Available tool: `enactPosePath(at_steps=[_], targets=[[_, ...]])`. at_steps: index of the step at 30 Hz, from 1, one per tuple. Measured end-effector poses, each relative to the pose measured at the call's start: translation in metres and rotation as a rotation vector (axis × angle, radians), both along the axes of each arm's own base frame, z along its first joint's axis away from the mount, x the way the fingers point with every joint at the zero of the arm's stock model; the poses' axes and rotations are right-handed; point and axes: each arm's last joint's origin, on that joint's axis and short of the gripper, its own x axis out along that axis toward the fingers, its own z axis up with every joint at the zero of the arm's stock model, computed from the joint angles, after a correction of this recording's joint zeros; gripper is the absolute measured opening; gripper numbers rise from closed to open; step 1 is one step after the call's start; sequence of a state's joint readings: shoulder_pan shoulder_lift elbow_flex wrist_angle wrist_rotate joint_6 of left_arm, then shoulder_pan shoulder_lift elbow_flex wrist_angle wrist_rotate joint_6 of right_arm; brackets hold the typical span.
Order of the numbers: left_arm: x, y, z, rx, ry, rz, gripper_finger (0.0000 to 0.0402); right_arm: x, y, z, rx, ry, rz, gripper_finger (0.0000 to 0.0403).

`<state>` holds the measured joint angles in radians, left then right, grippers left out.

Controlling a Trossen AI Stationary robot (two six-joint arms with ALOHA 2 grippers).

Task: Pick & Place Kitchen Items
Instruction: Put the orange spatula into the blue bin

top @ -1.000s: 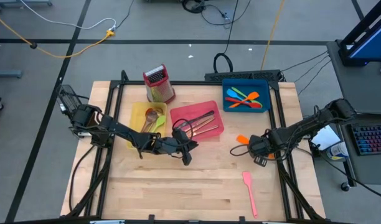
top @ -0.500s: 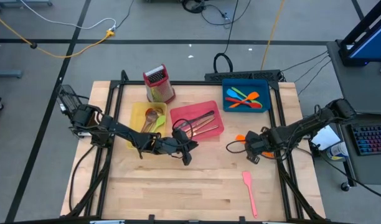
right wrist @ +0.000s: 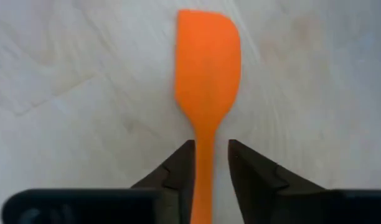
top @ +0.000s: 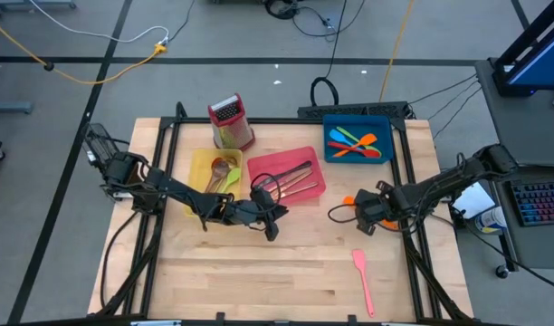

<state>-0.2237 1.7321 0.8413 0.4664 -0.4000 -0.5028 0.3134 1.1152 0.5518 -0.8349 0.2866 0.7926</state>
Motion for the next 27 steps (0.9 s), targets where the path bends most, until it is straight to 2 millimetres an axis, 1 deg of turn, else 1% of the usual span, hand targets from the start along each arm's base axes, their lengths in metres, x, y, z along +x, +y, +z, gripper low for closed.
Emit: enactPosePath(at_steps=[4, 9, 13, 17, 18, 22, 27], targets=[[0.000, -0.001, 0.000, 0.000, 0.000, -0.002, 0.0056, -0.008, 0.000, -0.014, 0.004, 0.000, -0.036, 0.0108], [0.000, -0.001, 0.000, -0.007, -0.001, -0.003, 0.0056, -0.021, 0.000, -0.037, -0.004, -0.018, -0.038, 0.0110], [0.000, -0.001, 0.000, -0.023, -0.005, 0.004, 0.0056, -0.034, -0.001, -0.054, -0.019, -0.044, -0.081, 0.0082], [0.000, -0.001, 0.000, -0.025, -0.006, 0.005, 0.0056, -0.045, -0.002, -0.067, -0.050, -0.134, -0.130, 0.0026], [0.000, -0.001, 0.000, -0.027, -0.010, 0.006, 0.0056, -0.047, -0.002, -0.069, -0.059, -0.160, -0.139, 0.0019], [0.000, -0.001, 0.001, -0.034, -0.016, 0.012, 0.0056, -0.050, 0.002, -0.070, -0.092, -0.256, -0.118, 0.0020], [0.001, 0.000, 0.001, -0.042, -0.022, 0.018, 0.0056, -0.035, 0.011, -0.062, -0.085, -0.486, -0.071, 0.0017]])
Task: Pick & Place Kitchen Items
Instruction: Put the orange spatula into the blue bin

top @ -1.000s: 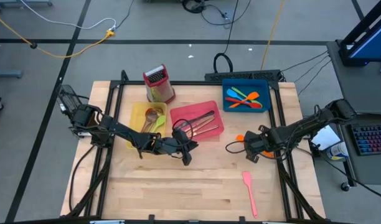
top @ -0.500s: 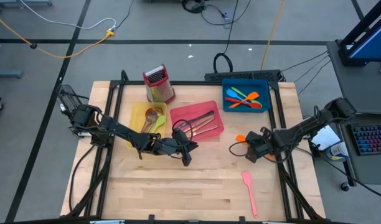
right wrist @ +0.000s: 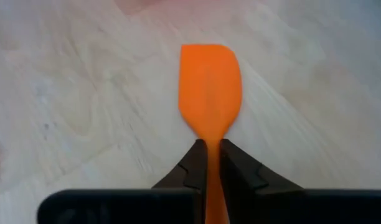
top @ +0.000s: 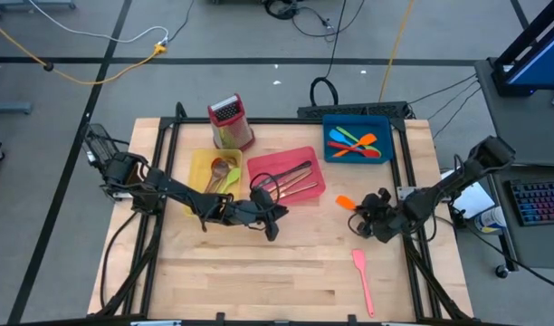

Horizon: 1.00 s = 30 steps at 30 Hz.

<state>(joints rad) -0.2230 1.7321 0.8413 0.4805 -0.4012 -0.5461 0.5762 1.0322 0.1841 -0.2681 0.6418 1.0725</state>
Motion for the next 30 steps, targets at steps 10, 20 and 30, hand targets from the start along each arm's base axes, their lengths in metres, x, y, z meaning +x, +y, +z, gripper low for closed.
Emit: enactPosePath(at_steps=[10, 20, 30], targets=[[0.000, 0.000, 0.000, -0.003, -0.004, 0.002, 0.0056, 0.012, 0.013, 0.010, -0.001, -0.175, 0.098, 0.0001], [0.003, -0.002, 0.009, -0.034, -0.097, -0.016, 0.0056, 0.012, 0.016, 0.006, -0.054, -0.086, 0.228, 0.0001], [0.007, -0.003, 0.021, 0.123, -0.189, -0.170, 0.0056, 0.024, 0.023, 0.023, -0.185, -0.239, 0.370, 0.0063]])
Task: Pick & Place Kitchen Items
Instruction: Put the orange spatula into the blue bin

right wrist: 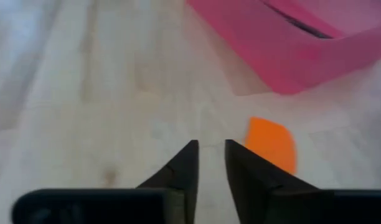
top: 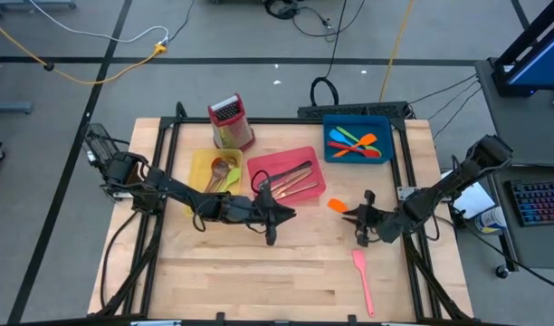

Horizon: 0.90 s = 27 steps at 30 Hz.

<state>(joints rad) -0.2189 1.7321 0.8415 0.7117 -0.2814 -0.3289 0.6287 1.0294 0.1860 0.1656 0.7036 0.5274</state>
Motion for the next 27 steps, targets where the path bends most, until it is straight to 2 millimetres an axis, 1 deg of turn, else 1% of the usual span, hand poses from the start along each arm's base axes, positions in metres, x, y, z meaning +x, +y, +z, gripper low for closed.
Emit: enactPosePath(at_steps=[4, 7, 10, 16, 20, 24, 27], targets=[[0.000, 0.000, 0.000, -0.019, 0.003, -0.014, 0.0056, -0.003, 0.004, 0.003, 0.044, -0.005, 0.043, 0.0103], [0.000, 0.000, 0.000, -0.023, 0.003, -0.014, 0.0056, -0.008, 0.005, 0.003, 0.045, 0.009, 0.061, 0.0118], [0.000, 0.000, 0.000, -0.047, 0.002, -0.010, 0.0056, -0.016, 0.003, 0.002, 0.064, 0.044, 0.040, 0.0119], [0.000, 0.000, 0.000, -0.075, 0.001, -0.005, 0.0056, -0.034, -0.004, -0.007, 0.148, 0.151, -0.080, 0.0109], [0.000, 0.000, 0.000, -0.076, 0.001, -0.005, 0.0056, -0.041, -0.002, -0.009, 0.161, 0.183, -0.082, 0.0108], [0.000, 0.000, 0.000, -0.076, 0.001, -0.004, 0.0056, -0.046, -0.003, -0.014, 0.157, 0.143, -0.111, 0.0110], [0.000, 0.000, -0.001, -0.076, 0.001, -0.004, 0.0056, -0.052, -0.007, -0.029, 0.182, 0.122, -0.131, 0.0109]])
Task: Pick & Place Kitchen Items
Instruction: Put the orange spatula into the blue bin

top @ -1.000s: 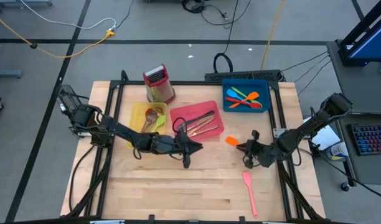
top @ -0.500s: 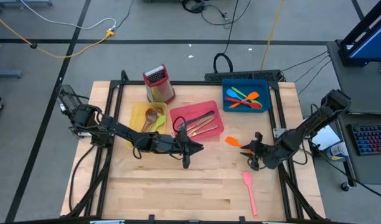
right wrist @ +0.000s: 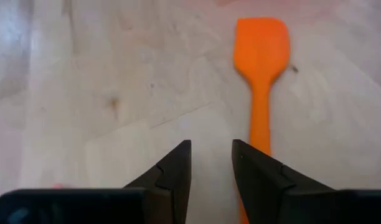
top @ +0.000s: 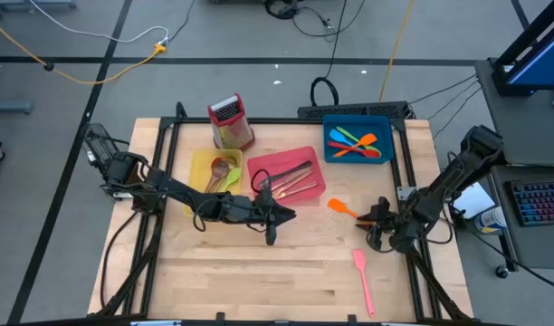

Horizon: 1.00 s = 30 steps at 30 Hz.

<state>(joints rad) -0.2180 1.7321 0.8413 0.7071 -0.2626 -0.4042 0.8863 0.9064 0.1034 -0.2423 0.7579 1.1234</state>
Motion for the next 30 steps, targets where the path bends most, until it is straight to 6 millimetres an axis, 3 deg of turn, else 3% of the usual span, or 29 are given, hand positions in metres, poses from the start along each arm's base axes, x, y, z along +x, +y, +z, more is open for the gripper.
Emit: enactPosePath(at_steps=[10, 16, 23, 30], targets=[[0.000, 0.000, 0.000, 0.004, 0.001, 0.000, 0.0056, 0.003, 0.003, -0.009, -0.090, -0.004, 0.009, 0.0098], [0.000, 0.001, 0.000, 0.008, 0.000, 0.010, 0.0056, 0.014, 0.009, 0.005, -0.217, -0.010, 0.042, 0.0091], [0.000, 0.001, 0.000, 0.012, -0.001, 0.010, 0.0056, 0.035, 0.018, 0.033, -0.230, 0.006, 0.005, 0.0090], [0.000, 0.001, 0.000, 0.019, 0.000, 0.008, 0.0056, 0.024, 0.003, 0.022, -0.086, 0.177, -0.153, 0.0091]])
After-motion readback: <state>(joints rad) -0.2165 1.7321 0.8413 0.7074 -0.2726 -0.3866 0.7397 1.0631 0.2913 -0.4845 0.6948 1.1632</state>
